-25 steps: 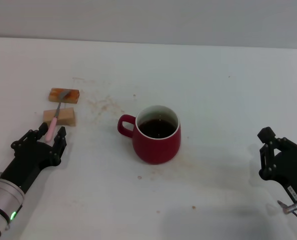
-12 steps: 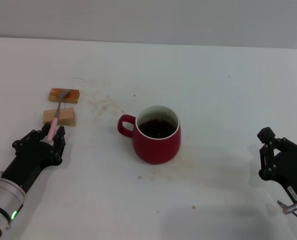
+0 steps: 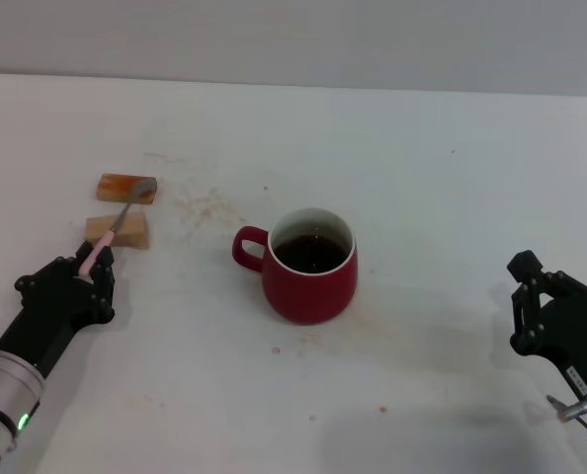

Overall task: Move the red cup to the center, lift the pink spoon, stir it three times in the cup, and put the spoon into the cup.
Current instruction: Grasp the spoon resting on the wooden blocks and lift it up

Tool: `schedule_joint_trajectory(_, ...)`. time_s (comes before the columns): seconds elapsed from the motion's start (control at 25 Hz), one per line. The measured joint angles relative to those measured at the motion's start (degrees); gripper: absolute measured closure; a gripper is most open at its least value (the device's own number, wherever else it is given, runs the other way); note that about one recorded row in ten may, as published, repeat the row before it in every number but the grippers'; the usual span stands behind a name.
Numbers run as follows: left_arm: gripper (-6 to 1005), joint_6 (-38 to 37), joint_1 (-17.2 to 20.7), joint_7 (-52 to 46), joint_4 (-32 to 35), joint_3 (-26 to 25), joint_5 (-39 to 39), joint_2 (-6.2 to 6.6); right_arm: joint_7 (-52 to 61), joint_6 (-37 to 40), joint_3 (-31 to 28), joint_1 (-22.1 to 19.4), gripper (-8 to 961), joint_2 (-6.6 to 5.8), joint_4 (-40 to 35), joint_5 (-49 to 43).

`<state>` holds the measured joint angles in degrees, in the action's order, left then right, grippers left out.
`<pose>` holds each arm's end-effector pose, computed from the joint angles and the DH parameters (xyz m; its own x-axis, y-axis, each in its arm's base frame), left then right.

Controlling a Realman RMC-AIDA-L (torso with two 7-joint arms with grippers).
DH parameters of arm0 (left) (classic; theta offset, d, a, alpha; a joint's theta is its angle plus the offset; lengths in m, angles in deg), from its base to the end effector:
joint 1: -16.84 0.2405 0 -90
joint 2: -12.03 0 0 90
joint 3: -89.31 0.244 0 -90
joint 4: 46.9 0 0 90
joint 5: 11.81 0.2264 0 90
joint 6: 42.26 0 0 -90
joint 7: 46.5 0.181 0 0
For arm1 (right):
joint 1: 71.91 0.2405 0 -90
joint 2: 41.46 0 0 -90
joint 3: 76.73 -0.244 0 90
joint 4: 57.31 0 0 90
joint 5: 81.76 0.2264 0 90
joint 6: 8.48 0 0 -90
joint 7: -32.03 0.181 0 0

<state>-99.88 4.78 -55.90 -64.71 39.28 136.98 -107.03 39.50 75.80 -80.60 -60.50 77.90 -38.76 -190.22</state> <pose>-0.3518 0.3022 -0.0805 0.7232 0.1914 0.6636 0.6889 -0.2675 -0.6737 0.2978 0.2431 -0.0884 0.5986 0.0111 -0.8010 -0.7328 -0.3961 -0.5532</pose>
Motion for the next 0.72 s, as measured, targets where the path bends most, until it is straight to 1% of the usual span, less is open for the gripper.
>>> schedule_joint_trajectory(0.04, 822, 0.00, 0.00, 0.35, -0.12, 0.13, -0.33, 0.00, 0.00, 0.00, 0.00, 0.03, 953, 0.00, 0.00, 0.00)
schedule_joint_trajectory(0.32, 821, -0.80, 0.34, 1.73, -2.01, 0.90, -0.23, 0.01, 0.00, -0.03, 0.00, 0.02, 953, 0.00, 0.01, 0.00)
schedule_joint_trajectory(0.48, 822, -1.99, 0.98, 3.17, -5.38, 2.17, -0.07, 0.57, 0.00, -0.08, 0.03, 0.02, 953, 0.00, 0.07, 0.00)
schedule_joint_trajectory(0.6, 821, -1.47, 1.09, 2.82, -8.46, 3.03, 0.27, 1.49, 0.00, -0.09, 0.08, -0.01, 954, 0.00, 0.16, -0.05)
schedule_joint_trajectory(0.64, 821, -0.96, 1.04, 2.43, -9.80, 3.28, 0.71, 1.99, 0.00, -0.08, 0.09, -0.06, 954, 0.00, 0.17, -0.06)
schedule_joint_trajectory(0.68, 821, 0.05, 1.05, 2.06, -11.30, 3.35, 1.61, 2.61, 0.00, -0.04, 0.09, -0.12, 954, 0.00, 0.18, -0.07)
schedule_joint_trajectory(0.72, 821, 2.86, 1.16, 1.34, -14.43, 3.33, 3.41, 3.98, 0.00, 0.01, 0.09, -0.19, 954, 0.00, 0.18, -0.08)
